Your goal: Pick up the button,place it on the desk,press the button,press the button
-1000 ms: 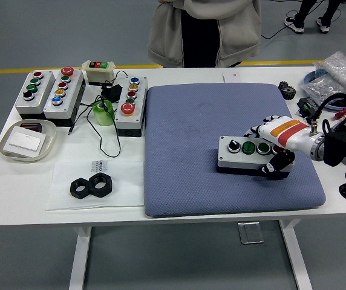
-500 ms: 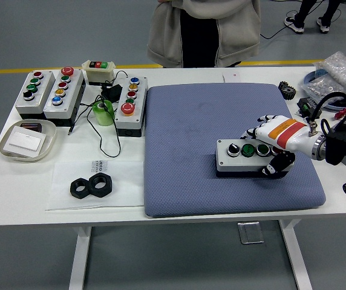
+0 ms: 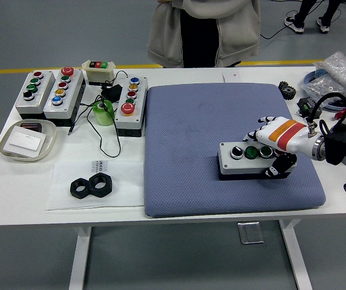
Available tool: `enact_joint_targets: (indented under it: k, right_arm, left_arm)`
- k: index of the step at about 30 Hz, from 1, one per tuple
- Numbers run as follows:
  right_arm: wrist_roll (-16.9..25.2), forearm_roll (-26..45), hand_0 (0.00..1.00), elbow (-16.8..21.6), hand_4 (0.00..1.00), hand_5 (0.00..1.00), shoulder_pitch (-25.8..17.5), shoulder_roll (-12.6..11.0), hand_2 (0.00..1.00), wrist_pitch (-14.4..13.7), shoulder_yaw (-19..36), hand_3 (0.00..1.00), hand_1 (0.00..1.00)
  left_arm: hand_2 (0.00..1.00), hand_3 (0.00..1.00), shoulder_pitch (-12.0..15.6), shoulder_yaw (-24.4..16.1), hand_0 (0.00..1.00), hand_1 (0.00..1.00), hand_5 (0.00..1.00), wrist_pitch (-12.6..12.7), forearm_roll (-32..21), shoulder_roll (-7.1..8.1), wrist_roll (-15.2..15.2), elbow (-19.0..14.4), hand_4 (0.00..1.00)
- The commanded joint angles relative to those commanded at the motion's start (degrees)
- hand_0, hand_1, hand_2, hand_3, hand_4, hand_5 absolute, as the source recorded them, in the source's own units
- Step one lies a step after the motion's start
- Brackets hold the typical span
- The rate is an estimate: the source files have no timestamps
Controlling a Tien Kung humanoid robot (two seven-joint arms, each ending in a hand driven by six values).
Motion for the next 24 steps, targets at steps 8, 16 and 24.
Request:
enact_joint_targets:
  k: [8,16,24]
  right_arm:
    - [-1.0,1.3,0.986,0.1,0.958,0.099,-0.2,-0.1,0.943,2.5,0.5,0.998,0.844]
    - [-1.4,5.1,0.998,1.9,0.973,0.112,-1.2,-0.9,0.998,3.9,2.6,0.998,0.898]
    - [-1.9,11.5,0.998,5.8,0.967,0.112,-3.6,-2.8,0.998,5.3,8.3,0.998,0.939]
  left_arm:
    - [0.891,0.833,-0.1,-0.1,0.691,0.832,0.998,0.0,0.1,0.01,0.0,0.0,0.638]
    - [0.891,0.833,0.0,-0.1,0.691,0.832,0.998,0.0,0.1,-0.01,0.0,0.0,0.636]
    - [0.891,0.833,-0.1,-0.1,0.692,0.832,0.998,0.0,0.1,0.01,0.0,0.0,0.638]
